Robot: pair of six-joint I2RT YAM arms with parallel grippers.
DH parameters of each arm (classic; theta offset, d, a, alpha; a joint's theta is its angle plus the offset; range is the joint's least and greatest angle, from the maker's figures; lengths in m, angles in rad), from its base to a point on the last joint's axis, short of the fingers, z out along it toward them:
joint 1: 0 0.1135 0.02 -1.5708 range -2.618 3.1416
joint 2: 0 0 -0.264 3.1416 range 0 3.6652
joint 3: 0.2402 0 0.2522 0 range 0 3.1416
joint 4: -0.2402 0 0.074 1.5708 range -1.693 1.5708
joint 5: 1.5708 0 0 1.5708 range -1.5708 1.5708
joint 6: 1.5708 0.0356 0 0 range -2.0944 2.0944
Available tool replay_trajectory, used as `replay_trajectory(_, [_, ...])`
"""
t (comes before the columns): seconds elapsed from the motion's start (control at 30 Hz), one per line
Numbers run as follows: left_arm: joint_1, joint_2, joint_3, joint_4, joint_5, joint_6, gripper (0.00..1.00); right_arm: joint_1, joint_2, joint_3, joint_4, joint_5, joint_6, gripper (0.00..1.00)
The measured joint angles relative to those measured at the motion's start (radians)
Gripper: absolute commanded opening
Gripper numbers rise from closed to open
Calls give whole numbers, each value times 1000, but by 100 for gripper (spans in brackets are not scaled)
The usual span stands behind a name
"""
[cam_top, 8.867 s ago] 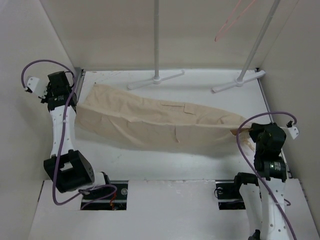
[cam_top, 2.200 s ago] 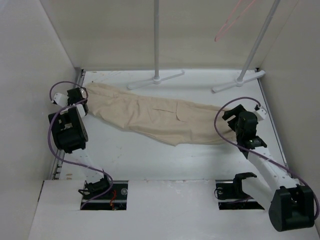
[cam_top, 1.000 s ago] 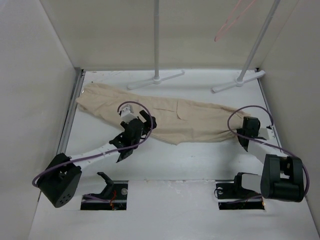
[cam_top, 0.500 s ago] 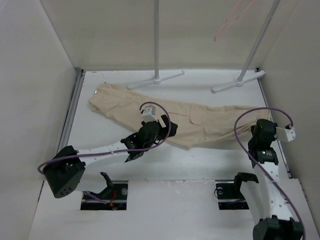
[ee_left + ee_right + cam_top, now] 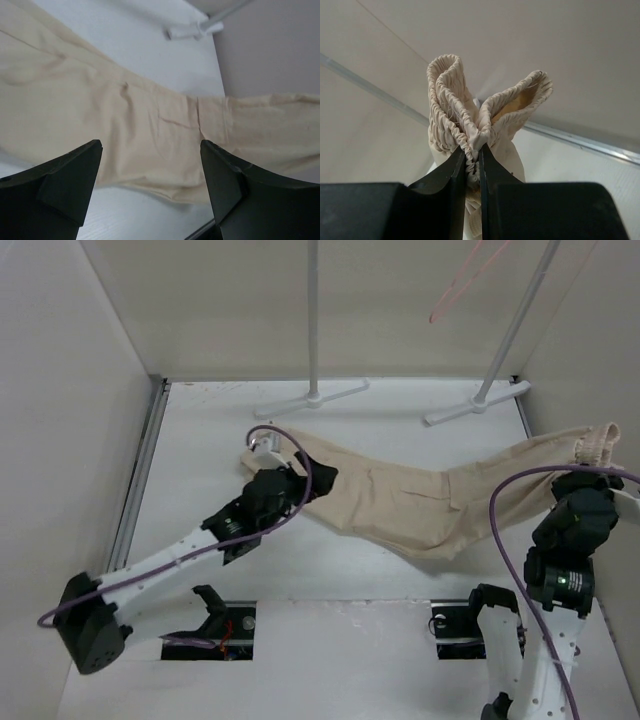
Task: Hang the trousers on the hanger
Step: Fold the trousers
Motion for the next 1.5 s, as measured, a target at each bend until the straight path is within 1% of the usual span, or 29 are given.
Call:
replay_trajectory(0.13, [158,-247,-37,-124,-8,1,79,32,33,134,-26,-22,-58,10])
replay_trajectory(0.23, [252,-378,-61,-212,-11,7,79,109,72,225,-26,-54,-73,9])
replay_trajectory(0.3, [307,-438,-73,-270,-2,16,79,216,99,255,-17,-63,-71,9])
replay_trajectory(0.37, [359,-466,-82,-319,13,24,79,357,133,263,-8,-43,-70,9])
replay_trajectory(0.47, [432,-491,-96,-369,48,32,79,608,232,275,12,32,-82,9])
replay_trajectory(0.53, [476,-501,-101,-387,72,35,79,784,336,300,36,112,-113,10])
replay_trajectory(0.6, [518,-508,-108,-391,91,38,80,925,455,340,76,172,-151,10])
replay_trajectory(0.67, [562,-515,-114,-393,116,40,80,1019,590,393,116,206,-182,10])
replay_trajectory(0.73, [604,-520,-120,-392,140,41,80,1066,719,454,145,223,-206,9])
replay_trajectory(0.8, [636,-527,-130,-387,158,41,80,1083,849,529,165,235,-222,9])
replay_trajectory(0.97, [676,-544,-143,-380,180,41,80,1107,1202,788,213,252,-246,9])
replay_trajectory(1.0, [682,-550,-145,-380,183,41,79,1115,1277,842,223,247,-247,12])
replay_trajectory(1.1, [702,-569,-148,-380,182,40,79,1146,1486,996,227,224,-238,32])
replay_trajectory(1.13, [711,-576,-150,-380,181,40,79,1160,1555,1049,222,213,-230,37])
replay_trajectory(1.23, [745,-601,-155,-380,164,40,79,1202,1743,1205,195,152,-196,62])
replay_trajectory(1.3, [768,-608,-156,-380,149,40,79,1226,1831,1289,163,92,-168,70])
replay_trajectory(1.4, [800,-606,-159,-378,126,39,80,1255,1852,1303,112,31,-147,82])
replay_trajectory(1.43, [807,-599,-161,-373,121,38,80,1263,1828,1272,113,16,-143,86])
replay_trajectory(1.5, [810,-565,-164,-356,110,34,80,1273,1723,1142,127,-4,-140,88])
